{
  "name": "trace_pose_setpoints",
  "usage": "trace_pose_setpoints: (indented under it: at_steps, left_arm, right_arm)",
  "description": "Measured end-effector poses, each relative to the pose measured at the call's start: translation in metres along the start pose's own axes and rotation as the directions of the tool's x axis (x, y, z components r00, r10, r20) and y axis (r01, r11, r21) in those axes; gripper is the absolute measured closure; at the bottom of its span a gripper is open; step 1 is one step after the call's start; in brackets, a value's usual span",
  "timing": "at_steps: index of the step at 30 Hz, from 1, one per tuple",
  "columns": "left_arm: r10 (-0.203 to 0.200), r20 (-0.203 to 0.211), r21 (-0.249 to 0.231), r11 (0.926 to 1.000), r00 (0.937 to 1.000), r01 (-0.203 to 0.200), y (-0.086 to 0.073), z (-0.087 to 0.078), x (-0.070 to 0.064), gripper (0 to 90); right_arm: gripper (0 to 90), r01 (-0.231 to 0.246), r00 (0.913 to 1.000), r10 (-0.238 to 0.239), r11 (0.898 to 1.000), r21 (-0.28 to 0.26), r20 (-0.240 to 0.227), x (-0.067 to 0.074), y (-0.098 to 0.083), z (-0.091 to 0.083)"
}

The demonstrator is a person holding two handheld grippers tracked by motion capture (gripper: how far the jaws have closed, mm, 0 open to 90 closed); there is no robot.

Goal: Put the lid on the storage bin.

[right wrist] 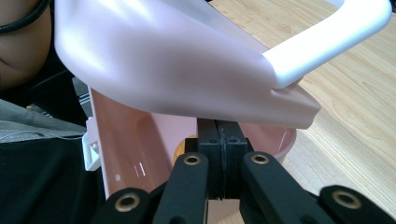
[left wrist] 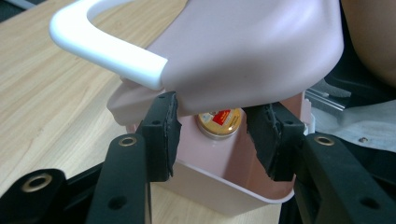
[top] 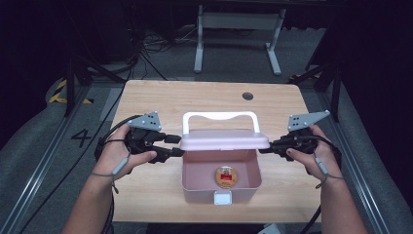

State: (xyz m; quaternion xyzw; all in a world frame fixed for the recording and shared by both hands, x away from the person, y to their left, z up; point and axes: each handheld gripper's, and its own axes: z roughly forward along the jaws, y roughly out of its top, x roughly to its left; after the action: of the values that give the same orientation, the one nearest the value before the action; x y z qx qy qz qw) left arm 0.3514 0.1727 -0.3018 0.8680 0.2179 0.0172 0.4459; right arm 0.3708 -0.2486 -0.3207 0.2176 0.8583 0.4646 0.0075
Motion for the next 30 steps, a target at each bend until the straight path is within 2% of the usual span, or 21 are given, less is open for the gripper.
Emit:
trace_pose_setpoints:
  at_steps: [5, 8, 14, 17, 20, 21, 22, 24, 28, 30]
  left_arm:
    - [-0.007, 0.002, 0.033, 0.9994, 1.0, 0.006, -0.003, 0.003, 0.004, 51.7]
    - [-0.008, -0.027, 0.058, 0.9983, 0.9996, 0.009, -0.005, 0.004, 0.006, 51.0]
    - [-0.043, -0.065, 0.055, 0.9974, 0.9969, 0.047, -0.01, -0.001, 0.018, 49.3]
    - [-0.072, -0.113, 0.056, 0.9953, 0.991, 0.079, -0.015, -0.005, 0.028, 47.6]
    - [-0.075, -0.196, 0.08, 0.9926, 0.9778, 0.092, -0.02, -0.006, 0.035, 45.9]
    - [-0.074, -0.215, 0.089, 0.9915, 0.9739, 0.095, -0.021, -0.007, 0.038, 45.3]
    - [-0.07, -0.222, 0.093, 0.9913, 0.9725, 0.093, -0.022, -0.008, 0.041, 45.0]
    - [-0.08, -0.229, 0.082, 0.9914, 0.9701, 0.101, -0.025, -0.009, 0.046, 44.4]
    - [-0.104, -0.219, 0.073, 0.9897, 0.97, 0.123, -0.032, -0.011, 0.059, 42.8]
    - [-0.132, -0.2, 0.06, 0.9873, 0.9707, 0.147, -0.036, -0.01, 0.065, 42.8]
  right_arm:
    - [90.0, 0.001, 1.0, -0.001, 1.0, -0.004, -0.001, 0.0, 0.0, 0.0]
    - [90.0, 0.002, 1.0, -0.002, 1.0, -0.006, 0.001, 0.0, 0.0, 0.0]
    - [90.0, 0.001, 1.0, -0.001, 1.0, -0.003, -0.005, 0.001, 0.0, -0.002]
    - [90.0, 0.002, 1.0, -0.002, 1.0, 0.006, -0.006, 0.001, 0.0, -0.002]
    - [89.3, 0.005, 0.9999, -0.005, 1.0, 0.024, -0.012, 0.002, 0.0, -0.001]
    - [89.3, 0.01, 0.9999, -0.01, 1.0, 0.028, -0.012, 0.002, 0.0, 0.0]
    - [89.2, 0.01, 0.9999, -0.01, 0.999, 0.032, -0.013, 0.002, 0.0, 0.0]
    - [89.2, 0.012, 0.9998, -0.012, 0.999, 0.042, -0.016, 0.003, 0.0, 0.001]
    - [88.5, 0.015, 0.9998, -0.014, 0.997, 0.073, -0.015, 0.003, -0.002, 0.003]
    - [88.5, 0.02, 0.9997, -0.019, 0.996, 0.092, -0.016, 0.003, -0.003, 0.004]
